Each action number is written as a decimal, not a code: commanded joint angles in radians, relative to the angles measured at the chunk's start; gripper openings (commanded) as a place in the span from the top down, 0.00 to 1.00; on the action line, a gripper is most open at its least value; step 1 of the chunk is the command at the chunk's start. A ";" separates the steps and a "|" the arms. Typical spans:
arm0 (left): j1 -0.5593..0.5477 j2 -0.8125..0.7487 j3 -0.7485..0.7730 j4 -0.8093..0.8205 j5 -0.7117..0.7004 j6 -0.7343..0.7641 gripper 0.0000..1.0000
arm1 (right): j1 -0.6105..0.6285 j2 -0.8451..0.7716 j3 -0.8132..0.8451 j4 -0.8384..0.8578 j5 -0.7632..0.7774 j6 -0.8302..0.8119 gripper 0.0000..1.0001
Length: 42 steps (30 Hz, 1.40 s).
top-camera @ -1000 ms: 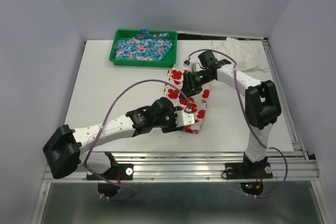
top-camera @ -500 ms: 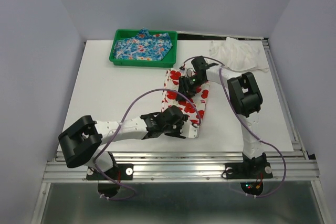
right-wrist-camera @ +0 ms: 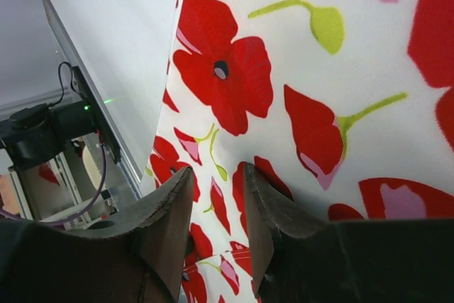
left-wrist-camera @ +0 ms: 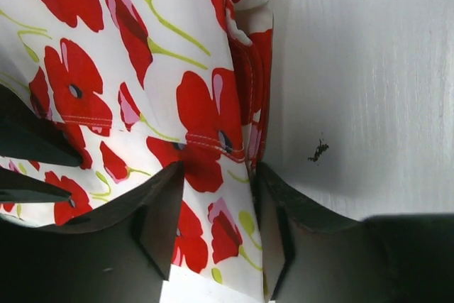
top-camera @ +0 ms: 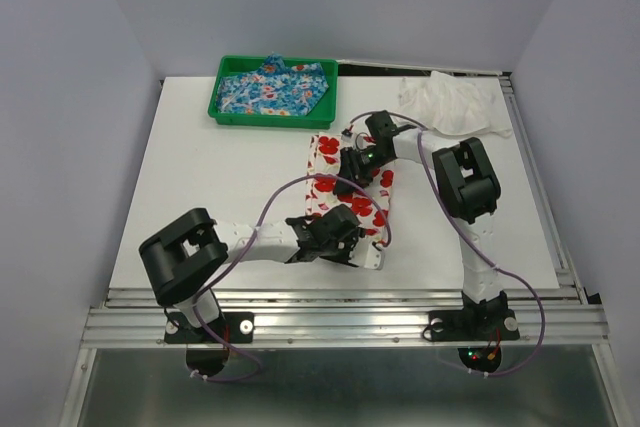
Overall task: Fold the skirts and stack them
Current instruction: Fold the skirt
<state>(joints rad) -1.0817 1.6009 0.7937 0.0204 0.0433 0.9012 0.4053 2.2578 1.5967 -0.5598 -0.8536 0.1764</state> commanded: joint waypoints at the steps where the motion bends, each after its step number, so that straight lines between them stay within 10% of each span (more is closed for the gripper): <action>1: -0.009 0.050 0.009 -0.019 0.000 0.018 0.50 | 0.009 0.040 -0.053 0.001 0.094 -0.032 0.59; 10: -0.009 0.027 0.119 -0.221 0.107 -0.036 1.00 | 0.009 0.016 -0.104 0.008 0.090 -0.041 0.62; 20: -0.009 -0.050 0.351 -0.600 0.455 -0.137 1.00 | 0.090 -0.179 -0.259 0.034 0.039 -0.011 0.61; 34: -0.007 -0.056 0.348 -0.639 0.595 -0.220 1.00 | -0.032 0.024 0.426 -0.297 0.250 -0.314 0.55; 42: -0.001 -0.039 0.354 -0.649 0.586 -0.187 1.00 | -0.033 0.103 0.350 -0.382 0.228 -0.457 0.56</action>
<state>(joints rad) -1.0863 1.5784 1.1229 -0.5972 0.5911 0.6983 0.3515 2.3413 2.0041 -0.8448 -0.6117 -0.1848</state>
